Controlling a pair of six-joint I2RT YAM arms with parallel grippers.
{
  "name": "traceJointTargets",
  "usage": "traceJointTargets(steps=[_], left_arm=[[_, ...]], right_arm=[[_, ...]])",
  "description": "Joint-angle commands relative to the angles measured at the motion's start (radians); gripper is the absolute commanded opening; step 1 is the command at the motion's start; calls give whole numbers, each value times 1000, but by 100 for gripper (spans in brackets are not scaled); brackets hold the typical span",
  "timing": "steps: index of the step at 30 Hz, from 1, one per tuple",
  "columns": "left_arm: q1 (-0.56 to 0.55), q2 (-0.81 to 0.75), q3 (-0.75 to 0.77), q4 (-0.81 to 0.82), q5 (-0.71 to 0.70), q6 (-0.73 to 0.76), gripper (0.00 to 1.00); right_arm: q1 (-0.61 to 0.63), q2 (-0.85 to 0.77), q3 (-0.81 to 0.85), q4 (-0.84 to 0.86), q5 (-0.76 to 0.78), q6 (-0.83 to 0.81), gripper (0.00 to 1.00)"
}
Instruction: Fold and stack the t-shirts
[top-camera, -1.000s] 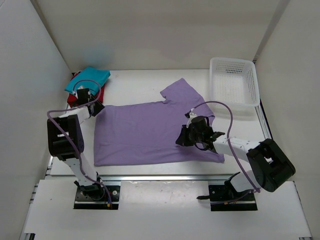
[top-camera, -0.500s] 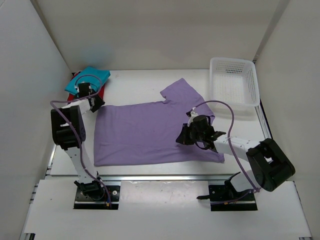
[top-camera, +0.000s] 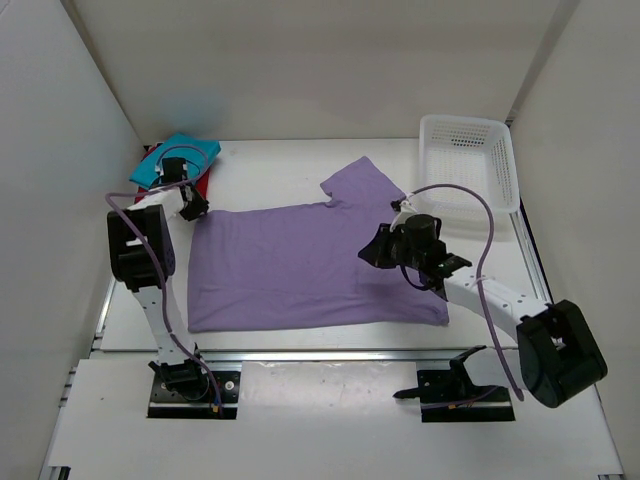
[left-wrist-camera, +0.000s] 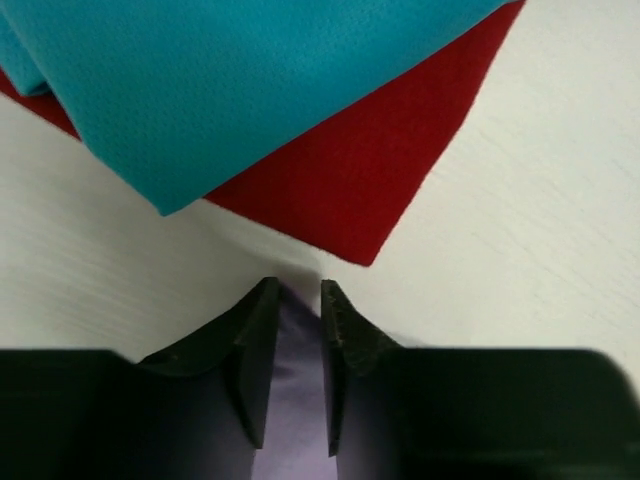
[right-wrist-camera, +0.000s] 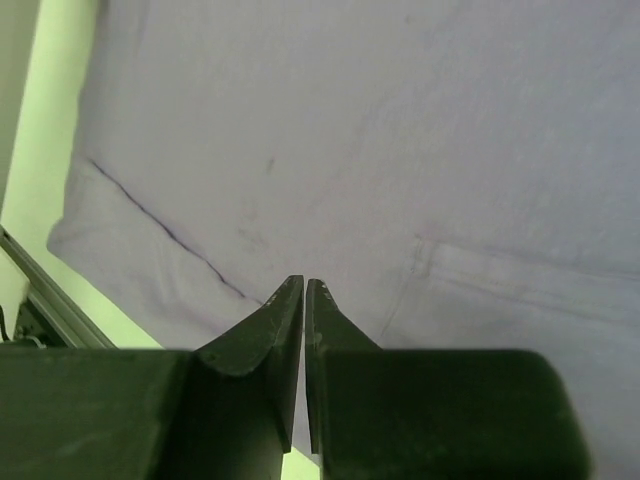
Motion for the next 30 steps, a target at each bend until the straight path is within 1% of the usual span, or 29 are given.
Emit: traceJointTargets(steps=[1, 4, 5, 6, 7, 8, 10, 13, 14, 16, 17, 18, 19, 20, 21, 22, 23, 24, 25, 27, 28, 29, 30], left_arm=[[-15, 6, 42, -103, -58, 37, 33], [-14, -14, 27, -112, -87, 48, 26], [-8, -23, 20, -111, -90, 50, 21], [-11, -30, 9, -108, -101, 48, 15], [-12, -40, 1, -100, -109, 48, 12], [-12, -57, -17, -85, -103, 45, 6], [-11, -80, -40, -66, -96, 33, 0], [-18, -114, -53, -46, -99, 39, 0], [-27, -134, -69, -34, -95, 48, 0], [-34, -146, -50, -45, -96, 51, 0], [-31, -155, -43, -52, -104, 63, 0], [-41, -168, -36, -60, -112, 65, 0], [-37, -174, -28, -65, -113, 71, 0], [-52, -187, -34, -66, -128, 76, 0], [-54, -206, -34, -60, -141, 86, 0], [-61, -209, -37, -57, -141, 94, 0], [-73, -214, -36, -59, -158, 97, 0], [-80, -223, -34, -60, -167, 105, 0], [-81, -227, -43, -65, -168, 105, 0], [-86, -241, -71, -34, -152, 93, 0], [-87, -252, -79, -26, -147, 87, 0], [-83, -264, -94, -17, -139, 84, 0], [-87, -269, -100, -4, -126, 76, 0]], right_arm=[[-32, -49, 31, 37, 11, 2, 5], [-64, -55, 37, 45, 19, 14, 5], [-77, -54, 40, 49, 19, 17, 5], [-80, -51, 40, 66, 25, 27, 6], [-86, -40, 46, 83, 25, 25, 6], [-92, -9, 64, 81, 33, 23, 8], [-107, 73, 119, 66, 28, 11, 9], [-123, 172, 246, -7, 51, -38, 13], [-129, 220, 293, -18, 69, -48, 16], [-138, 309, 360, -29, 118, -72, 26], [-150, 336, 418, -44, 149, -87, 28], [-161, 391, 478, -50, 166, -101, 36], [-169, 455, 515, -81, 181, -104, 40], [-178, 488, 590, -115, 198, -127, 39], [-190, 559, 663, -132, 197, -135, 36], [-195, 619, 702, -165, 209, -147, 34], [-202, 649, 774, -199, 209, -156, 32], [-209, 711, 837, -208, 220, -166, 30], [-219, 774, 868, -215, 217, -175, 29], [-228, 903, 1015, -285, 234, -178, 29], [-229, 937, 1113, -328, 240, -201, 31], [-233, 1012, 1167, -352, 250, -221, 33], [-236, 1046, 1283, -413, 275, -232, 34]])
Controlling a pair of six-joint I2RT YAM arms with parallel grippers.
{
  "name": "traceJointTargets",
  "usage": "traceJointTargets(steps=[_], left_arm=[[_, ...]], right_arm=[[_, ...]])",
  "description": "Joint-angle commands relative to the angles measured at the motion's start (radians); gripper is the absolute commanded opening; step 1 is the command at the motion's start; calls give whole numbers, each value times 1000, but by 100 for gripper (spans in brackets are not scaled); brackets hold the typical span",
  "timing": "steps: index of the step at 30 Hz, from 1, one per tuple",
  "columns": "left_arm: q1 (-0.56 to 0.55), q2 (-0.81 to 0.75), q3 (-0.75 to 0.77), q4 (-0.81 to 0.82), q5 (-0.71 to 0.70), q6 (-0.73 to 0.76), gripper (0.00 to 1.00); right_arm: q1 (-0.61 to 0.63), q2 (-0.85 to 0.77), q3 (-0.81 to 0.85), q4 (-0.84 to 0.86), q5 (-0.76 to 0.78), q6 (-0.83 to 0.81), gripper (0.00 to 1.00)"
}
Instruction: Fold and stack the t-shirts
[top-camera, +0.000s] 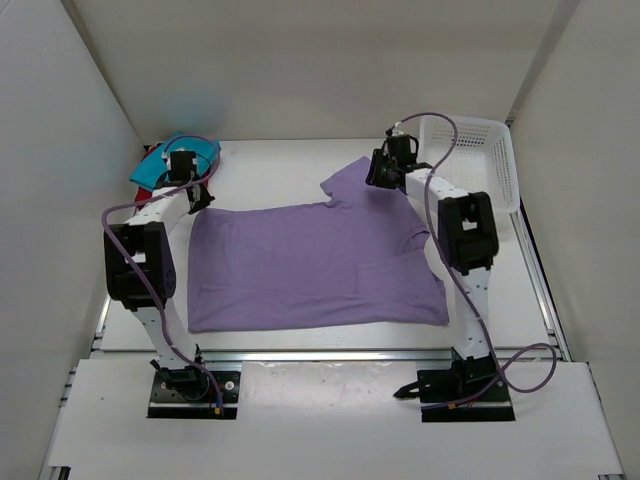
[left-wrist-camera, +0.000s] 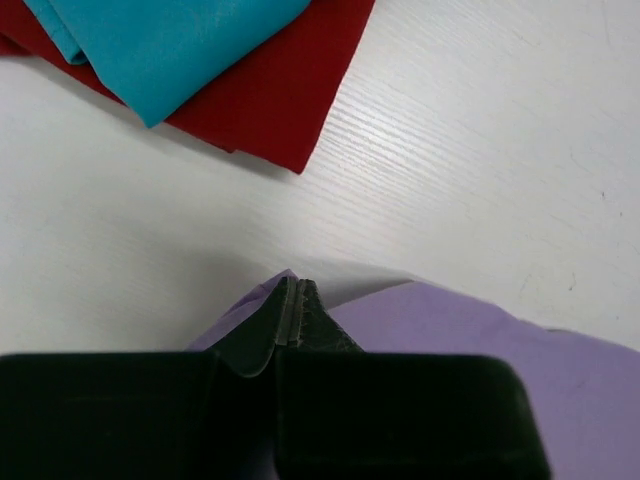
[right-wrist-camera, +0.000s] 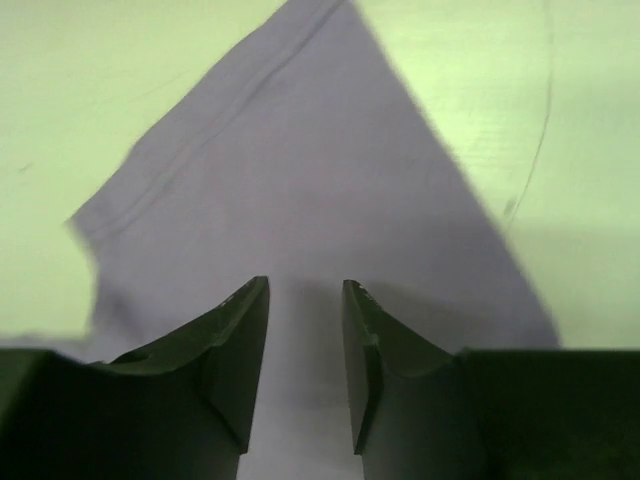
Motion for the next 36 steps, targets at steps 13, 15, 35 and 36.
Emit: traceJointTargets(steps=[13, 15, 35, 36], left_arm=[[4, -75, -74, 62, 33, -10, 0], [-2, -72, -81, 62, 45, -15, 0], [-2, -85, -108, 94, 54, -26, 0], [-4, -91, -110, 100, 56, -27, 0]], right_arm=[[-70, 471, 833, -403, -18, -27, 51], [-81, 537, 930, -449, -74, -1, 47], [-99, 578, 909, -322, -318, 144, 23], [-102, 581, 918, -321, -313, 156, 20]])
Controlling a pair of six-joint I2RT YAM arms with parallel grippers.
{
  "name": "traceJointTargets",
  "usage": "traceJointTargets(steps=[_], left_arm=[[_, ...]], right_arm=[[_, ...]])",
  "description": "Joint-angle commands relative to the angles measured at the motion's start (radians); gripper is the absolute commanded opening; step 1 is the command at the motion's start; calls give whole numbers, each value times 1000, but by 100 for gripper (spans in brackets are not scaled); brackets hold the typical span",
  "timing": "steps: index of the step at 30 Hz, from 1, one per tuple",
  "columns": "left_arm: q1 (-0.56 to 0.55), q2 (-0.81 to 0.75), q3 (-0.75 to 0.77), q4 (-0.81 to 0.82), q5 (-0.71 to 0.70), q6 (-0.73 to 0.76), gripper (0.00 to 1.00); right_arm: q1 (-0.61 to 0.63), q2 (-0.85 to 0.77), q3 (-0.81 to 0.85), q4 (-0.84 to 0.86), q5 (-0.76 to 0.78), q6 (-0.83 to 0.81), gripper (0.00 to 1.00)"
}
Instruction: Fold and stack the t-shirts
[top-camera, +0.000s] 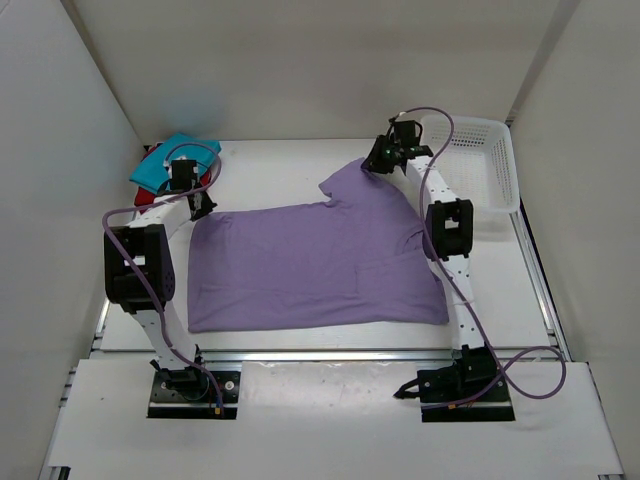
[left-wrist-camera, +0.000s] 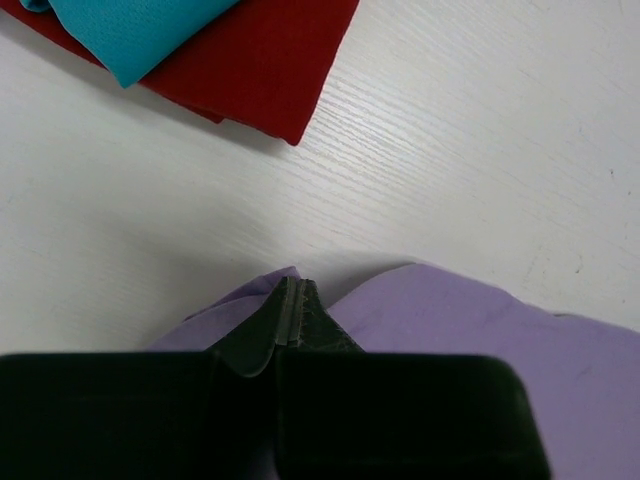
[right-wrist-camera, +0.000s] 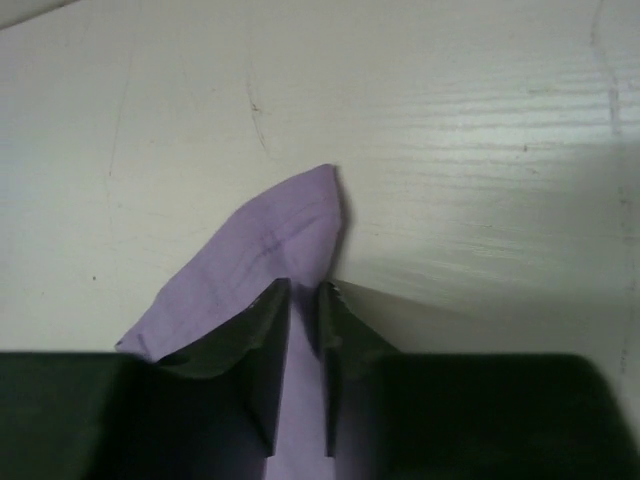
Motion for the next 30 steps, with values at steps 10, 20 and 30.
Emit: traceJointTargets(steps=[10, 20, 30], left_arm=[[13, -66, 3, 12, 23, -2, 0], [44, -173, -68, -6, 49, 21, 0], [49, -202, -86, -26, 67, 13, 0]], right_arm=[[-15, -13, 227, -191, -23, -34, 0], [96, -192, 234, -659, 220, -176, 0], [162, -359, 77, -741, 359, -221, 0]])
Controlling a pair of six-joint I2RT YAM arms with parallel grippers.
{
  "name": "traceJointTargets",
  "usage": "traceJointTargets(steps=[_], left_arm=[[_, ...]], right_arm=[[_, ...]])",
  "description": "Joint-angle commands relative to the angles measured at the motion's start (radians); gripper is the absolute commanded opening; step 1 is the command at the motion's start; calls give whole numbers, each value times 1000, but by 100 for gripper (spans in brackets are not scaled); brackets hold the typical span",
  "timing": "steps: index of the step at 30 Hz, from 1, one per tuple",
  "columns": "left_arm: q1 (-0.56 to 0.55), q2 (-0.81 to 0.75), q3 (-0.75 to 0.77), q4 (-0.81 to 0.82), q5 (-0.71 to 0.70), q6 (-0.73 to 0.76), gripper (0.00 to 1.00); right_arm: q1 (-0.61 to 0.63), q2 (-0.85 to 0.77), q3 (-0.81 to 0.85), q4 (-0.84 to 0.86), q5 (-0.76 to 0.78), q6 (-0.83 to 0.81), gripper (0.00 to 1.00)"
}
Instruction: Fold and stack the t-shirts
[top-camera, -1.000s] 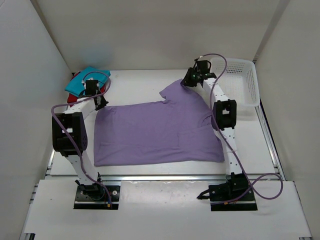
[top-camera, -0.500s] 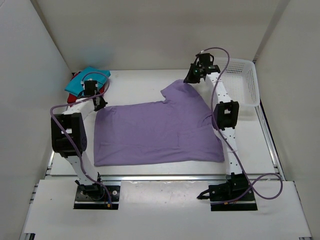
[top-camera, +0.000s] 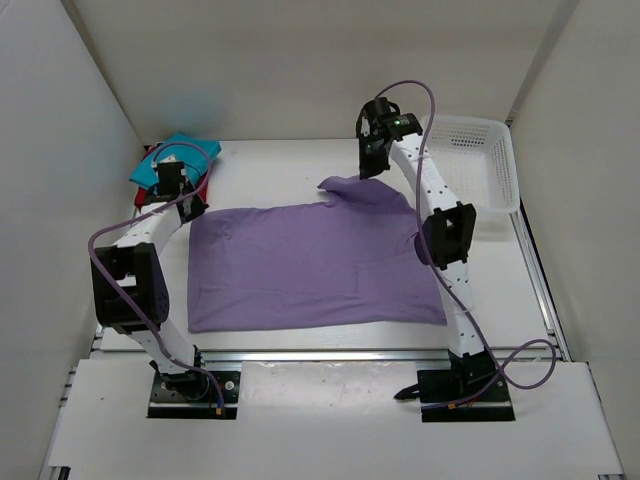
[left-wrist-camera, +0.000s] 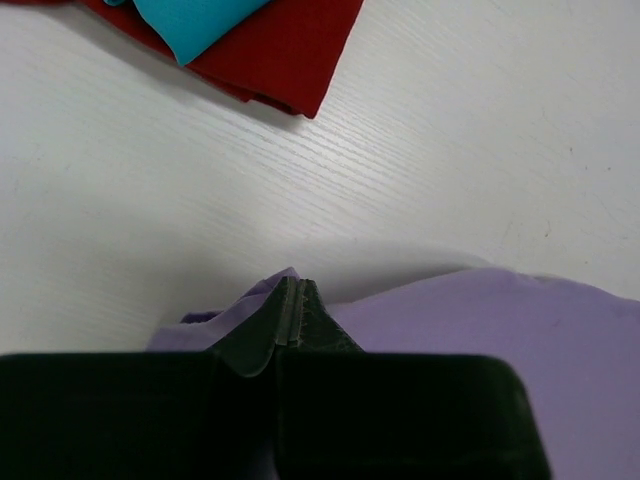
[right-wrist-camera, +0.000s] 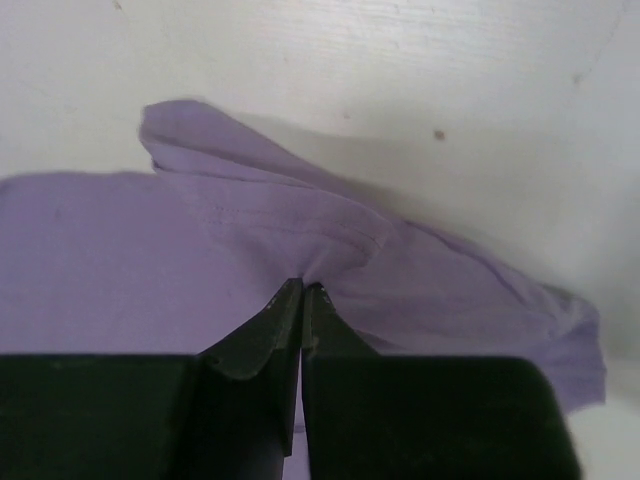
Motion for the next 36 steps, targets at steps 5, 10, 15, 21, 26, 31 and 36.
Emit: traceJointTargets(steps=[5, 10, 15, 21, 26, 31, 36], left_arm=[[-11, -62, -10, -4, 17, 0, 0], [-6, -45, -33, 18, 41, -17, 0], [-2, -105, -89, 26, 8, -7, 0], [-16, -204, -156, 45, -85, 18, 0], [-60, -331, -203, 44, -203, 56, 0], [-68, -465, -307, 59, -253, 75, 0], [-104, -524, -364, 9, -287, 79, 0]], right_arm=[[-16, -479, -739, 368, 43, -63, 0], [-70, -662, -1089, 589, -10, -43, 0], [-89, -810, -1276, 694, -66, 8, 0], [-108, -1051, -1555, 781, -100, 58, 0], [-133, -1221, -1687, 777, -140, 74, 0], [-142, -1410, -1819, 765, -137, 80, 0], [-187, -1527, -2009, 749, -128, 105, 0]])
